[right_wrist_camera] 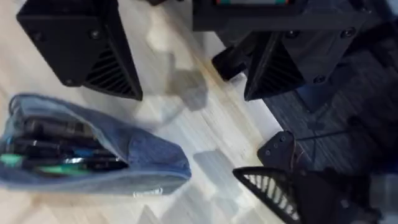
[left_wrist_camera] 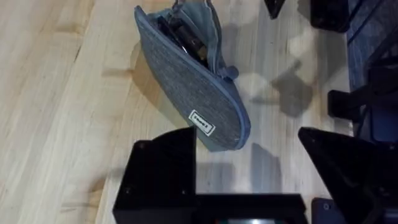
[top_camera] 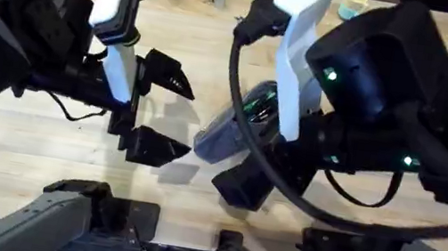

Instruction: Unzip the bag, pick up the pens from the table one at a time and place them inside, then zip the bag closed.

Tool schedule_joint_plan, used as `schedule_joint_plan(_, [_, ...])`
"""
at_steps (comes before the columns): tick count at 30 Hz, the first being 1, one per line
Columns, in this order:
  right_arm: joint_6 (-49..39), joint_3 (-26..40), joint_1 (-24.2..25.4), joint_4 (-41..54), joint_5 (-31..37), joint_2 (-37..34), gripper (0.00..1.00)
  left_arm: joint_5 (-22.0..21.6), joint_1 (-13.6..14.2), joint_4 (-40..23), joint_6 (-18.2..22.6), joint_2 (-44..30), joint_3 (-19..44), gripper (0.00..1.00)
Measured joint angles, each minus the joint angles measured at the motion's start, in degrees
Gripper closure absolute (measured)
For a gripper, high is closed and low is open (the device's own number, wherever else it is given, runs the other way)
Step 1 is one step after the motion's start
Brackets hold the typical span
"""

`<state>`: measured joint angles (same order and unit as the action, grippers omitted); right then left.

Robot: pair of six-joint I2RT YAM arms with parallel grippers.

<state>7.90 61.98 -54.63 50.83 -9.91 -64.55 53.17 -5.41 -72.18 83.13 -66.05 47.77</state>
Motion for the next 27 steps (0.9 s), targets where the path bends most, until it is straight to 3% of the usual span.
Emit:
schedule_joint_plan(2, [2.03, 0.02, 0.0, 0.69, 0.04, -0.41, 0.004, 0.2, 0.0, 0.07, 0.0, 0.0, 0.0, 0.007])
schedule_joint_plan(3, [6.88, 0.02, -0.02, 1.34, 1.7, -1.64, 0.004, 0.52, 0.0, 0.46, 0.02, -0.01, 0.0, 0.008])
schedule_joint_plan(12, [20.53, 0.0, -4.21, 0.59, 13.13, -2.33, 0.003, 1.05, 0.0, 0.49, 0.02, -0.01, 0.0, 0.007])
schedule_joint_plan(27, [26.42, -1.39, -6.97, -3.21, 19.4, -5.21, 0.003, 1.07, 0.0, 0.83, 0.0, -0.01, 0.0, 0.007])
